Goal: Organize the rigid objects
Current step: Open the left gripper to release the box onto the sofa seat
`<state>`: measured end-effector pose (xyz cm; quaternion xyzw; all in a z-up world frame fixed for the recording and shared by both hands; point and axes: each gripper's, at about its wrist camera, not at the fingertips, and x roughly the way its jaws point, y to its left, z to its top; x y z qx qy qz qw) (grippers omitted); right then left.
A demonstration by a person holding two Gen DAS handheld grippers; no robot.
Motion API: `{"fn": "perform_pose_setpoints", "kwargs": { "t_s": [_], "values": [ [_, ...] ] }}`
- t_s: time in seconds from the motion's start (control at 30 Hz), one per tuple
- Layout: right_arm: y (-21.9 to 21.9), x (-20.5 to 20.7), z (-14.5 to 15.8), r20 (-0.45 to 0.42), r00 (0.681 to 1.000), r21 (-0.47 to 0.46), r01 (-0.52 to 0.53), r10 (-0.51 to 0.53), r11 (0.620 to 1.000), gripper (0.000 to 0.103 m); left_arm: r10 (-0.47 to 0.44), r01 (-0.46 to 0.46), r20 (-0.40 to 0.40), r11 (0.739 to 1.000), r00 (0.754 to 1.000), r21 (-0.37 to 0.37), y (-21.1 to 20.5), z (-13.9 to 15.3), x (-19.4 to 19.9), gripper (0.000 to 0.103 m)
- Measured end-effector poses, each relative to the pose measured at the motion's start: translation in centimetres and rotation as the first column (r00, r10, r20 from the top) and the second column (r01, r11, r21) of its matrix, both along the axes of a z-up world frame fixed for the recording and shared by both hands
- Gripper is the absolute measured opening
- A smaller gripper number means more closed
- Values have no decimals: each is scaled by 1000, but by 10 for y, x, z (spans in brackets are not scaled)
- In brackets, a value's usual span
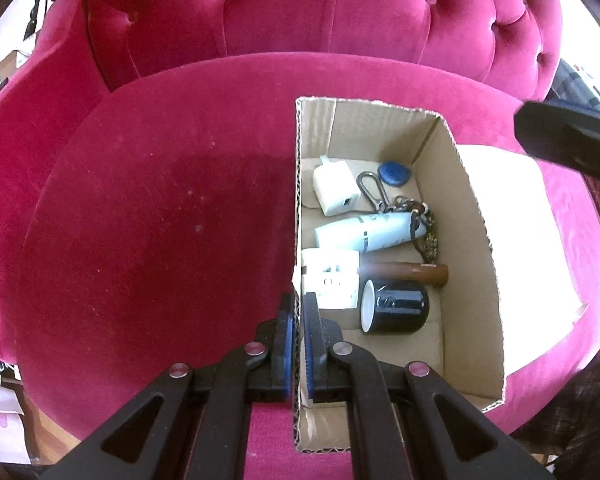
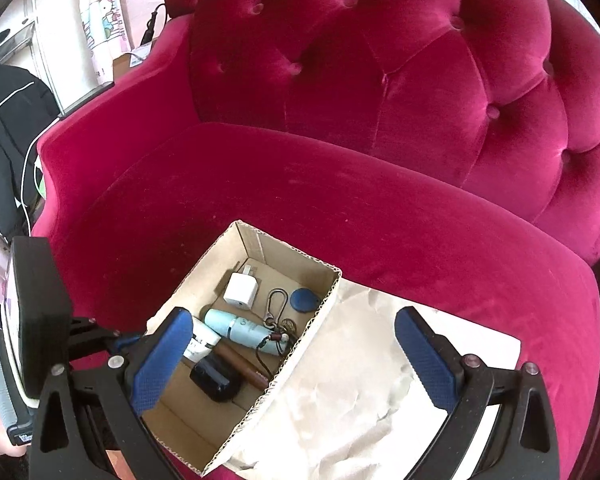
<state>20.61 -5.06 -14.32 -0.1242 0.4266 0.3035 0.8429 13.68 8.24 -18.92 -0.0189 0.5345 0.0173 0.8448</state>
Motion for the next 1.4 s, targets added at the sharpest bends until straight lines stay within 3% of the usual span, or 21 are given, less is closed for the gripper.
{"fn": "perform_pose_setpoints", "kwargs": {
  "t_s": [0.13, 0.2, 0.27, 0.33, 0.6, 1.4],
  "values": [
    [-5, -5, 4, 4, 1000, 4, 14, -14, 1000, 103, -2, 2, -3, 1000, 1000, 13, -2, 2, -3, 5],
    [-7, -6, 6, 4, 1000, 5, 20, -20, 1000, 103, -4, 4, -7, 1000, 1000, 21, -4, 2, -4, 19],
    [-11, -10, 9, 6, 1000, 9, 29, -29, 1000, 103, -5, 5, 1, 1000, 1000, 4, -4, 4, -5, 62],
    [-15, -13, 12, 6, 999, 13, 40, -40, 999, 103, -7, 7, 16, 1000, 1000, -9, -5, 8, -8, 76],
    [-32, -28, 25, 16, 997, 22, 81, -81, 996, 103, 2, -2, 24, 1000, 1000, -1, -12, 20, -11, 103],
    [-92, -83, 59, -2, 970, 50, 243, -243, 969, 103, -71, 64, 115, 996, 991, 66, -52, 76, -60, 103]
  ]
}}
